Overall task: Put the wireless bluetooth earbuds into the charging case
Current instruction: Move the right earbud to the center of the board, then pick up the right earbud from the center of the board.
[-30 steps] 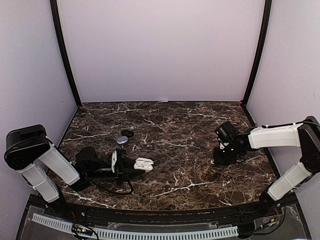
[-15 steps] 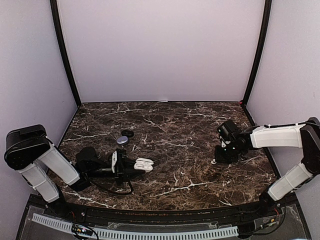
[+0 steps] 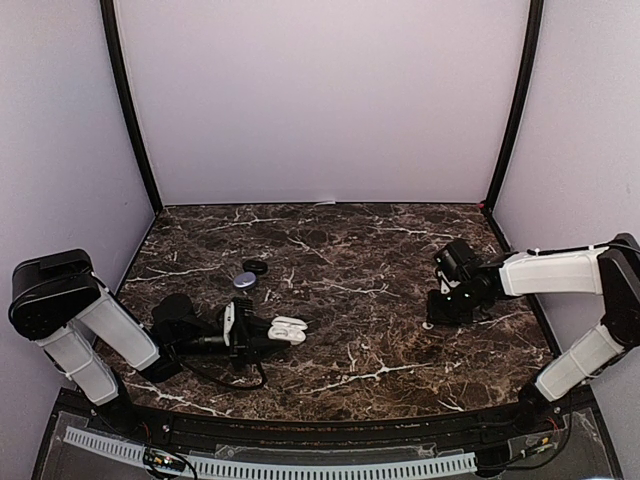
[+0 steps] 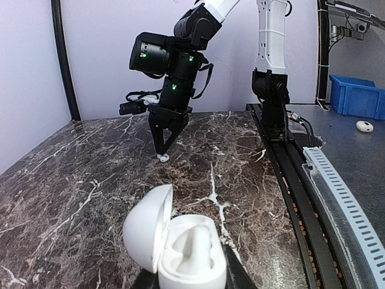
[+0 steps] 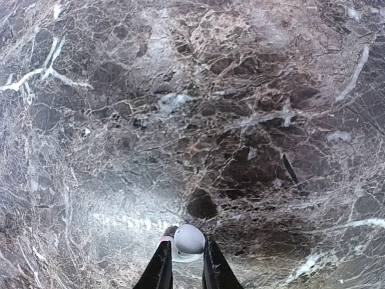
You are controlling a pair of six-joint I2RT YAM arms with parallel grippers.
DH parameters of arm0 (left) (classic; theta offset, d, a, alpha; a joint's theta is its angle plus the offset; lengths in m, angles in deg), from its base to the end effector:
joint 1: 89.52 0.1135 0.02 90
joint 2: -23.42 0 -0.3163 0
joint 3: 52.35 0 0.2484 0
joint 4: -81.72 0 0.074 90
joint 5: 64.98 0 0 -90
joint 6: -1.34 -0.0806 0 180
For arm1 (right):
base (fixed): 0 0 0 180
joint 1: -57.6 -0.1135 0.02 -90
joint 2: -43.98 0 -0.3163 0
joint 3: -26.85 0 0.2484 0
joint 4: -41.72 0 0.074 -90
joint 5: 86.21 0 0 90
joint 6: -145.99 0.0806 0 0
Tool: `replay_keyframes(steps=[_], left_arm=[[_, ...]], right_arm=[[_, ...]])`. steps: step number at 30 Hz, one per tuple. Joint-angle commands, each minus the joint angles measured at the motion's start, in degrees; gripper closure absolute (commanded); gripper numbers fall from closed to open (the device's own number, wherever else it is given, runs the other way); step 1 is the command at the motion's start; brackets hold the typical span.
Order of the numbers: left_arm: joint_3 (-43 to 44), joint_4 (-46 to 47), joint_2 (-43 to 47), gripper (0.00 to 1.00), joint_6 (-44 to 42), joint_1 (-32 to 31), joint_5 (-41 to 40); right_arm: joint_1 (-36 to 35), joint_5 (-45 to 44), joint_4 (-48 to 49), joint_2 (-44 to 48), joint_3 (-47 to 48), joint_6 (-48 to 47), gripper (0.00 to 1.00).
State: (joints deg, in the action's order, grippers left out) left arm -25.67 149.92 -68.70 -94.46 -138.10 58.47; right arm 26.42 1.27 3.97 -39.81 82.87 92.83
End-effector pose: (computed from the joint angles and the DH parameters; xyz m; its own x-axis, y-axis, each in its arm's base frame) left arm 0.1493 -0.2364 0.2105 0.1317 -0.0219 -0.9910 0.9816 0.1421 0.1273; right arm 0.2325 0.1366 0.1716 -0.9239 0.1410 -0.3556 0.0654 0.9741 0.2164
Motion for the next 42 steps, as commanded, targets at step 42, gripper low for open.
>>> replay_keyframes(steps=[42], left_arm=[[1.2,-0.9,1.8,0.86,-0.2,0.3,0.8]], right_arm=[[6.4,10.3,21.2,14.7,-21.7,11.6,0.73]])
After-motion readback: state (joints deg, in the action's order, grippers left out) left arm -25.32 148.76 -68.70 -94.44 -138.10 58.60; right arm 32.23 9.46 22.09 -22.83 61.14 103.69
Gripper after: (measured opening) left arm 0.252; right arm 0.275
